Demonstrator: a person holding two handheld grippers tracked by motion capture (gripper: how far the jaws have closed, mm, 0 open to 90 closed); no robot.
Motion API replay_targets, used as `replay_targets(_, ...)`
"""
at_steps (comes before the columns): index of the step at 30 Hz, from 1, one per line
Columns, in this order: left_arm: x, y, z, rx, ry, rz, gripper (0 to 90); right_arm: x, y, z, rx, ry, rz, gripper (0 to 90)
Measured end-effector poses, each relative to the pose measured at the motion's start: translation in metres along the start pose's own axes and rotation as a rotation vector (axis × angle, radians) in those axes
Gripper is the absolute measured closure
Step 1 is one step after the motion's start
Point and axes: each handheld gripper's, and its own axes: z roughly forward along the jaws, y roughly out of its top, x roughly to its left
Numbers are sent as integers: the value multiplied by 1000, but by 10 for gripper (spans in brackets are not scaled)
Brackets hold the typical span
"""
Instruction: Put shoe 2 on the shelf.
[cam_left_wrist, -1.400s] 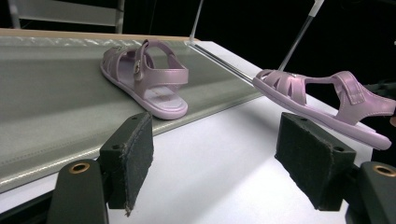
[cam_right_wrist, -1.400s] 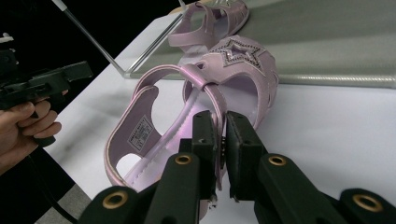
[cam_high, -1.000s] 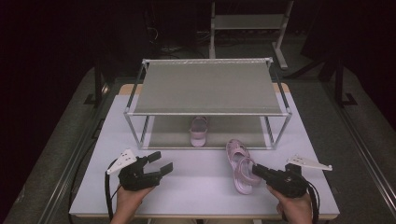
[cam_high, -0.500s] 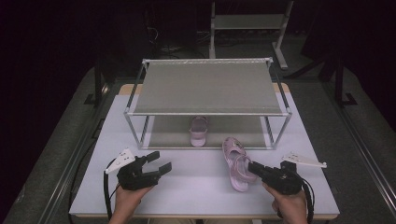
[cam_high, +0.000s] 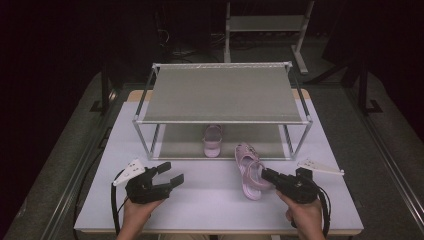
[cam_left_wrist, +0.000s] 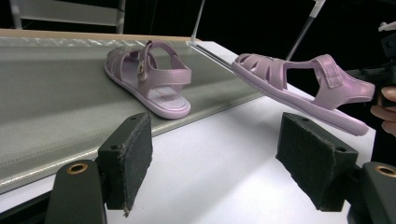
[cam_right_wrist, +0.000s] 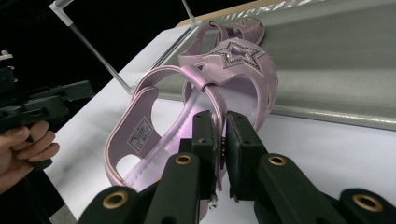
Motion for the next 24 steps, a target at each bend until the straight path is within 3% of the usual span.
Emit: replay_targets(24, 1, 1, 2, -5, -6, -6, 262, 0, 16, 33, -33, -21, 12, 823)
